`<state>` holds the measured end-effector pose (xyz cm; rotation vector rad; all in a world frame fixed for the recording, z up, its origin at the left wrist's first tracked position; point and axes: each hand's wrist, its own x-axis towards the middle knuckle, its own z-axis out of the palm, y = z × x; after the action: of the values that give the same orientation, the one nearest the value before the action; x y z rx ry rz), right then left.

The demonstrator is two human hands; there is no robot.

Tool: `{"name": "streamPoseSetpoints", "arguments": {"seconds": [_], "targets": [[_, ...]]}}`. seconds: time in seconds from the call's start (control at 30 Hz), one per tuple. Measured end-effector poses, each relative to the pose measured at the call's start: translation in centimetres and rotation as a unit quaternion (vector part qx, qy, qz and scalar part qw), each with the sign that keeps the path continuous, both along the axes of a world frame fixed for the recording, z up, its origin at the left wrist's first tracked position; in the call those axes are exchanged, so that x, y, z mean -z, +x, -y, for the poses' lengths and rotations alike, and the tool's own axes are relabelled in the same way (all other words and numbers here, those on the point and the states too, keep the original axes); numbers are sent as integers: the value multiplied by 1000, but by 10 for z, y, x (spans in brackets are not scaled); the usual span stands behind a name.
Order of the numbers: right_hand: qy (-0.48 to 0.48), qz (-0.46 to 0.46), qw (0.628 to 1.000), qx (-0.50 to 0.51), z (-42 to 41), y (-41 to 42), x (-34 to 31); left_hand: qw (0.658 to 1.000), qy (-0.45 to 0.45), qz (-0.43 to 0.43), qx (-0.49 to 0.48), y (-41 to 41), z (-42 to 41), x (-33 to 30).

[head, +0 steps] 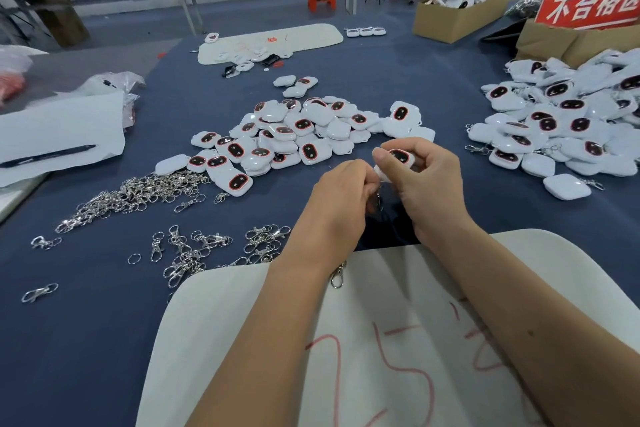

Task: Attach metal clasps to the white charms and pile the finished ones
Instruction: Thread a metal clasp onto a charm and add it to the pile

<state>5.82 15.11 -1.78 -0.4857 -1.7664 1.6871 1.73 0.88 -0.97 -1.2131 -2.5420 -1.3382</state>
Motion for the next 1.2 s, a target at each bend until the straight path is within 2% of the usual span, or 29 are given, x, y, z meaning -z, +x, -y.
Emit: {"name": "streamPoseSetpoints", "arguments": {"seconds": [0.5, 0.7, 1.2], "targets": [[86, -11, 995, 43, 6, 2, 2, 998, 45, 6, -42, 1, 0, 1], [72, -39, 992, 91, 4, 2, 0, 1000, -2, -16, -7, 5, -1, -1], [119, -23, 989, 86, 9, 5, -2, 999, 1, -19, -40, 8, 0, -2]]}}
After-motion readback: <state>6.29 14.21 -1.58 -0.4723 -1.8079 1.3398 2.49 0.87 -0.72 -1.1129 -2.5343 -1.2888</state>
